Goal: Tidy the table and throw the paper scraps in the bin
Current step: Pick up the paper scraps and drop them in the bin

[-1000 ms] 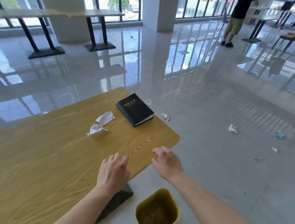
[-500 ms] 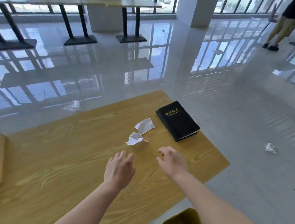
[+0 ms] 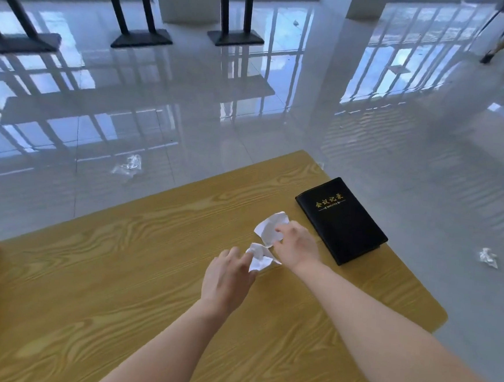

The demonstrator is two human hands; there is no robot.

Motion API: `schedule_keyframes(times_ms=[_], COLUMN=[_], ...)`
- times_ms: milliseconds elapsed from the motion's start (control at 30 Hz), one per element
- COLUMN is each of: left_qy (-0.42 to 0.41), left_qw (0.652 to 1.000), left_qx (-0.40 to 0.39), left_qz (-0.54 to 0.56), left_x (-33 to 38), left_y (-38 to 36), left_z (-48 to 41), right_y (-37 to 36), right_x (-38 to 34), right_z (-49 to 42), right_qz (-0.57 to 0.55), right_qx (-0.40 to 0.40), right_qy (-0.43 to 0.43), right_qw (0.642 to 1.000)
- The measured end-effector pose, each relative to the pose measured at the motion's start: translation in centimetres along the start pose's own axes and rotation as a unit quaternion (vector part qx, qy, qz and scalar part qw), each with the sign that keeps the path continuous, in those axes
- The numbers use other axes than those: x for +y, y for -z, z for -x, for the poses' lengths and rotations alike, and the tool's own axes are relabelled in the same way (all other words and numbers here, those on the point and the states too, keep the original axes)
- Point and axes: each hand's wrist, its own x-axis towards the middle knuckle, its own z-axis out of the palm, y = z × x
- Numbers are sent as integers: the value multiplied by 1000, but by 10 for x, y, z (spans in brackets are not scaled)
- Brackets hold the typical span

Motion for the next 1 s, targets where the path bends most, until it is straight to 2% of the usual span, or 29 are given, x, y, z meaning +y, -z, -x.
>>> schedule_keyframes(times_ms=[200,333,467,633,867,1000], left_qy=[-24,-34,-41,-39,-36,-38], left_qw=[999,997,995,996,995,996], left_qx=[-42,-55,-67,-42,-36,-11], left_qz=[-25,-52,-60,-62,-82,-80], left_x=[-9,-16,-19,-26,-17,-1], left_y=[-19,-25,-20,-22,-12,-8], left_z=[-24,-24,-17,-14,-2,10], right_y=[-23,-42,-53,-57,-46,-32], right_x=[-1,11,26,37,50,58], right_z=[-49,-54,-45,-21,10,38], right_qz=[15,75,106,47,-7,-33], right_qx=[-60,-75,-30,29,47,77], right_qy=[27,55,59,60,16,27], right_qw=[998,993,992,997,999,996])
